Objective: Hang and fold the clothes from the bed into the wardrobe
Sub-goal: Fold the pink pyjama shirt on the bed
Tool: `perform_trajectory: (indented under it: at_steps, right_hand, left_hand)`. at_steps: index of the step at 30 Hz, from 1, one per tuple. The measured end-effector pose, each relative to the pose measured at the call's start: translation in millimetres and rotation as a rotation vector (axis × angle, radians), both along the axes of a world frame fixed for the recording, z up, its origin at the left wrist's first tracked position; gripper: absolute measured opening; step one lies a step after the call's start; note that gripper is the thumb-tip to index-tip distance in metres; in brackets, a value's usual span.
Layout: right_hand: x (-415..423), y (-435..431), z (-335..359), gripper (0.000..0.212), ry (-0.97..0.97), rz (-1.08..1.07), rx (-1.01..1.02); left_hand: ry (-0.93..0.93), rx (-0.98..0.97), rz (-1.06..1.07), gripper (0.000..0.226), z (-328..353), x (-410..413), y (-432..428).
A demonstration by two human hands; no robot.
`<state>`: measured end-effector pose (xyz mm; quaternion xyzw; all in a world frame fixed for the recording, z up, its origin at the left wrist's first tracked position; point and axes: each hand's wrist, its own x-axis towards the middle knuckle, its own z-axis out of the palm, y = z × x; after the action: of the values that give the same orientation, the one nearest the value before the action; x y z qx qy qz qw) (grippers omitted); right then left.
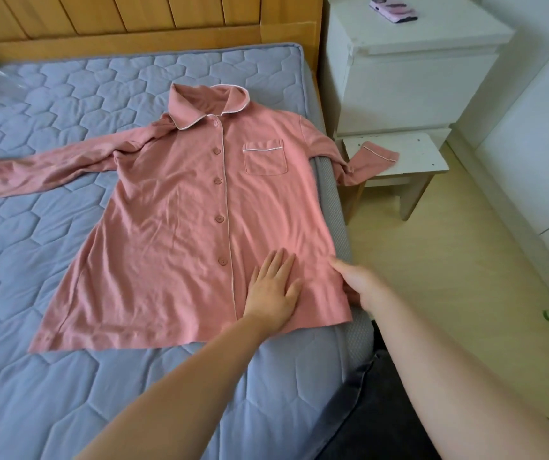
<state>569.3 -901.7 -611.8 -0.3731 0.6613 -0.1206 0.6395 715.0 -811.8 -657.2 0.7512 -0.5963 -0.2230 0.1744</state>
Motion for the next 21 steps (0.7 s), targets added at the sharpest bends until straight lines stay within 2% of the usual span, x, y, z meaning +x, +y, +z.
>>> perform_trajectory:
  at_steps: [3,5,7,9,11,12,14,16,17,19,21]
  right_hand:
    - [-9,13,7,0.045,-0.012,0.071,0.024]
    - [-14,19,10,0.035,-0.032,0.132,0.066]
    - [-16,24,12,0.027,-0.013,0.111,0.046]
    - [-13,28,13,0.016,-0.002,0.041,0.024]
    - [-13,33,16,0.021,-0.018,-0.003,0.045]
    - [-15,36,16,0.020,0.042,0.032,-0.004]
    - [-18,41,14,0.015,0.423,0.281,-0.245]
    - [-13,50,13,0.027,0.744,0.479,-0.475]
    - [-9,55,14,0.029,0.815,0.498,-0.563]
    - [2,63,13,0.035,0.908,0.565,-0.807]
    - [9,68,9,0.048,0.913,0.701,-1.047]
  left_hand:
    - [0.072,0.003,-0.090,0.068,11,0,17]
    - [-0.051,0.053,-0.271,0.087,15,0,28]
    - [-0.237,0.086,-0.405,0.094,14,0,37]
    - [-0.336,0.074,-0.403,0.081,14,-1,36]
    - [-0.374,0.061,-0.349,0.068,19,-3,34]
    - [-0.383,0.061,-0.346,0.065,22,-5,33]
    - [-0.394,0.077,-0.410,0.063,22,-10,36]
    - [-0.413,0.125,-0.510,0.064,22,-12,45]
    - [-0.369,0.140,-0.540,0.064,25,-11,47]
    - [-0.164,0.084,-0.518,0.054,38,-3,57]
    - [-0.079,-0.155,-0.470,0.043,50,12,69]
